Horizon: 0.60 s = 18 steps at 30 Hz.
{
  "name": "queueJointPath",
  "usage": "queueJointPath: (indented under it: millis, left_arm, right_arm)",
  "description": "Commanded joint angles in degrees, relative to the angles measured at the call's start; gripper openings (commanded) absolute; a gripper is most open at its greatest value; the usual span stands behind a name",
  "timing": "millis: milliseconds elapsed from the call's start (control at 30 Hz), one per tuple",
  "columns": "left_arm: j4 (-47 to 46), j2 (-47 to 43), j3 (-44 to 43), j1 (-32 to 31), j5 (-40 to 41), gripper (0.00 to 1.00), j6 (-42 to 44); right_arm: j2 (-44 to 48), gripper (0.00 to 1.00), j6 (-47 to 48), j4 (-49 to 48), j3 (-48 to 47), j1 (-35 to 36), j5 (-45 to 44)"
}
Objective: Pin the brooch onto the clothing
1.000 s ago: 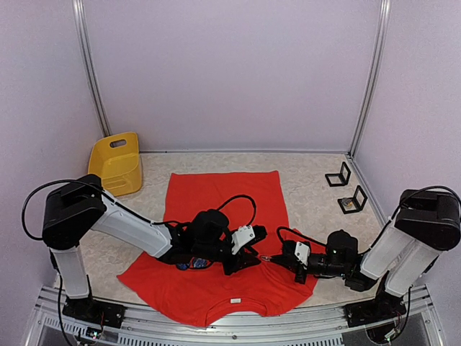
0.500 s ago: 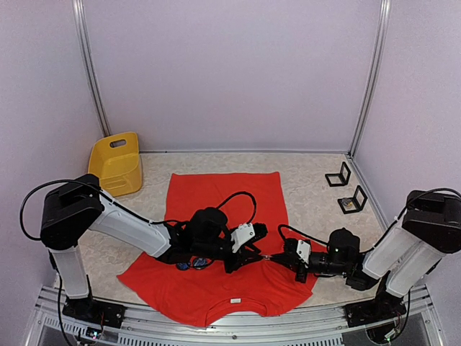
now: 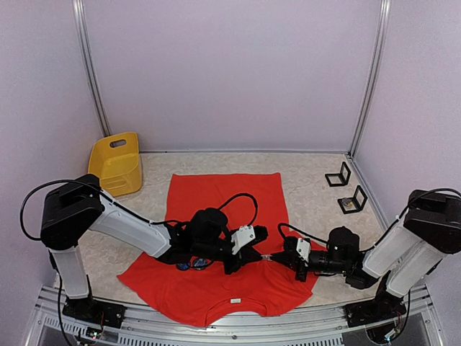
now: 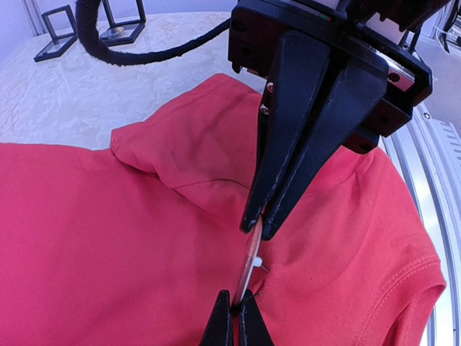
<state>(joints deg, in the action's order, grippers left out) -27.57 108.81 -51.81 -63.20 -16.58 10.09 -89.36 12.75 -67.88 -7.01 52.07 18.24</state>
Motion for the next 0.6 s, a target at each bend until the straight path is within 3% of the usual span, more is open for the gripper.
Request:
queueJointPath:
  millis: [0,133,233,400,567]
  left_arm:
    - [-2.8,-0.8,-0.9,-0.2,-1.1,0.00,-0.6]
    - [-3.4,-1.6,-0.4,-0.2,-0.8,0.00,-1.0]
    - [-3.9,-1.7,-0.3,-0.4,0.2,0.08,-1.1]
    - [-3.4,-1.0,-0.7,-0.3,-0.2,0.09,0.0]
    - [-2.4,-0.9,-0.7,-0.7,-1.7,0.00,0.8]
  right_arm:
    - [0.8,0.00,0.7,1.8,-1.2,0.2,2.3]
    - [0.9,0.00,0.6,2.0,-0.9,0.1,3.0]
    - [0.6,0.00,0.5,1.4,-1.0,0.2,3.6]
    - [0.2,0.00,0.7,1.0,-1.5,0.1,3.5]
    - [0.7,0.00,0.7,1.5,-1.4,0.1,3.4]
